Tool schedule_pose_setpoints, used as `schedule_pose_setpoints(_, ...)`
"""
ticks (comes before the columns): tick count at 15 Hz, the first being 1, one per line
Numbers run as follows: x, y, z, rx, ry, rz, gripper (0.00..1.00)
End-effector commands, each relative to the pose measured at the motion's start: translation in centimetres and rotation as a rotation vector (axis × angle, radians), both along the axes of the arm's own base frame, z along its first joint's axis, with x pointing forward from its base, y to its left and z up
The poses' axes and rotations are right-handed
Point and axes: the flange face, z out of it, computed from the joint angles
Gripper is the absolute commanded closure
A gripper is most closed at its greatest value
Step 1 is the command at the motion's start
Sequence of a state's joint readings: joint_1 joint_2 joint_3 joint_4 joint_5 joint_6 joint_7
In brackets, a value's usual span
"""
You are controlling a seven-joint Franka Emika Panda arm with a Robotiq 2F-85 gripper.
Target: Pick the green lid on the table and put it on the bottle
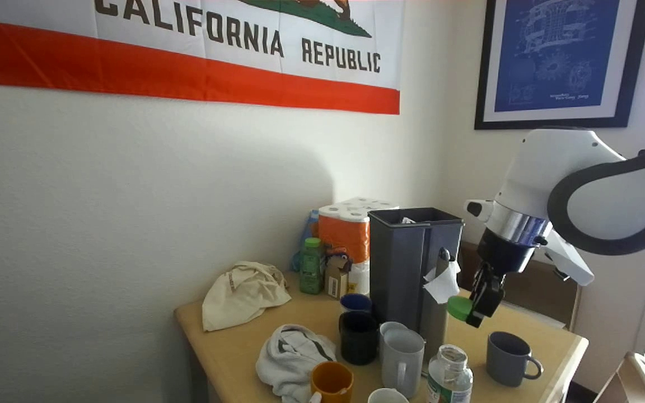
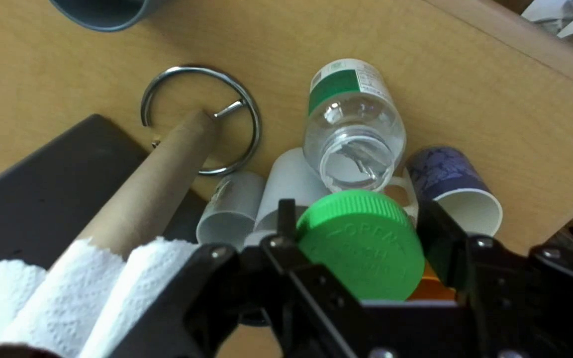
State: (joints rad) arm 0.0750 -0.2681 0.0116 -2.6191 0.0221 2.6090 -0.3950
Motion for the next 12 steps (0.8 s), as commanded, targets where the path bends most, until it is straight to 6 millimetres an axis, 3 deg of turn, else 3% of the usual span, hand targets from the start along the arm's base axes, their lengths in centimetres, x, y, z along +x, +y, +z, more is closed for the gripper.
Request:
schedule_pose_setpoints(1, 0.5, 0.7, 0.1, 0.027, 0.011, 0.019, 0.62)
schedule_pose_setpoints(12, 0.7, 1.5, -5.4, -0.011, 0.073, 0.037, 0.62)
